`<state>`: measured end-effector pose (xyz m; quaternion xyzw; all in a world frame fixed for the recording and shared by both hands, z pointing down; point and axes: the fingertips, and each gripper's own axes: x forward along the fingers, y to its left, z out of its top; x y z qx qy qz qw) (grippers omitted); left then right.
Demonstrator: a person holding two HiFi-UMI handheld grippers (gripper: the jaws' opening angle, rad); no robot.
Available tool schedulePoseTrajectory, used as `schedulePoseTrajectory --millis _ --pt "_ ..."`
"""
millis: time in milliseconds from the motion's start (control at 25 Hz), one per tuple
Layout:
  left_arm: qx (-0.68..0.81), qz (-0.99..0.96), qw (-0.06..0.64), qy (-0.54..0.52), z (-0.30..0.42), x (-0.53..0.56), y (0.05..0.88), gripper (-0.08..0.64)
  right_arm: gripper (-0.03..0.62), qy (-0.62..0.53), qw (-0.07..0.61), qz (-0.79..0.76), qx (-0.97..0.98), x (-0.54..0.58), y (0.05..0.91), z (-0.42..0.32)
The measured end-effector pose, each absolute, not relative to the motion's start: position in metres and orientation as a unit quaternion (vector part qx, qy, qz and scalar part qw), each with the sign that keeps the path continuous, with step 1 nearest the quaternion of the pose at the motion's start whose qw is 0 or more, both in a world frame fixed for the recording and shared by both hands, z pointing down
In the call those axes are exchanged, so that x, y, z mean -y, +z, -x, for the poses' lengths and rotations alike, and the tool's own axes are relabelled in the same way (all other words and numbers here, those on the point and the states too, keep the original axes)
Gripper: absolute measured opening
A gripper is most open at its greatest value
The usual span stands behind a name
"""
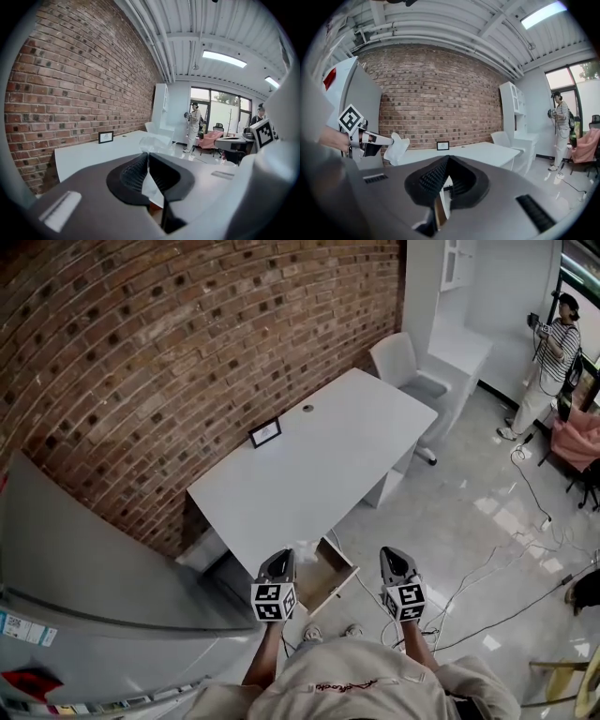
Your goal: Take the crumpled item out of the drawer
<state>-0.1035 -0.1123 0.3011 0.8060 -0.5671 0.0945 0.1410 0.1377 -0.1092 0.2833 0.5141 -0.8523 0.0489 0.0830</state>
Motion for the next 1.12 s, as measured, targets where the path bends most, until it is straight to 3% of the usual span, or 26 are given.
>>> schedulePoseTrajectory --millis 1120 --pt "0.565 -0.814 0.116 0.071 0.108 0.133 0.267 0.021 0.012 0.021 0.061 -0.534 0.843 0.126 0.247 -0.133"
